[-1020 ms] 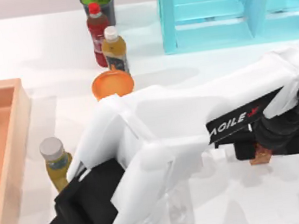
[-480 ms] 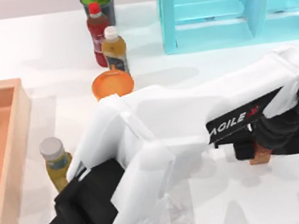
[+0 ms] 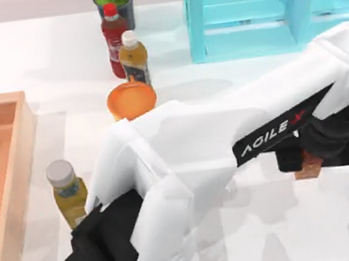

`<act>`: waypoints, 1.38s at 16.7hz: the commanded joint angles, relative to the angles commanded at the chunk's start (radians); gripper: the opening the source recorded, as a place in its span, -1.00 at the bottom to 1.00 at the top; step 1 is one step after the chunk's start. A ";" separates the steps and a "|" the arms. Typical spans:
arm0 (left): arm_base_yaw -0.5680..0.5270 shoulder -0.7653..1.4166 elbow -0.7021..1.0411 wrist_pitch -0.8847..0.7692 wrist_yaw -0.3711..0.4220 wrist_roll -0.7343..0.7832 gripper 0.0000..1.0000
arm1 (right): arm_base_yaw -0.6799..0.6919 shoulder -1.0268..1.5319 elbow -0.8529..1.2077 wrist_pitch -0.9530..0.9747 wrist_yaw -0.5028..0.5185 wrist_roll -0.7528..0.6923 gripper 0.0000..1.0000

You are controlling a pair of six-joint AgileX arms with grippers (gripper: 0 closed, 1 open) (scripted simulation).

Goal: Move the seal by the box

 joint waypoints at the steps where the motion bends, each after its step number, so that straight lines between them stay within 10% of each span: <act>1: 0.000 0.004 0.032 -0.026 0.000 0.000 -1.00 | 0.000 0.000 0.000 0.000 0.000 0.000 1.00; 12: 0.081 -0.100 -0.008 -0.033 0.029 0.099 -1.00 | 0.000 0.000 0.000 0.000 0.000 0.000 1.00; 23: 0.575 -0.720 -0.718 0.063 0.089 0.608 -1.00 | 0.000 0.000 0.000 0.000 0.000 0.000 1.00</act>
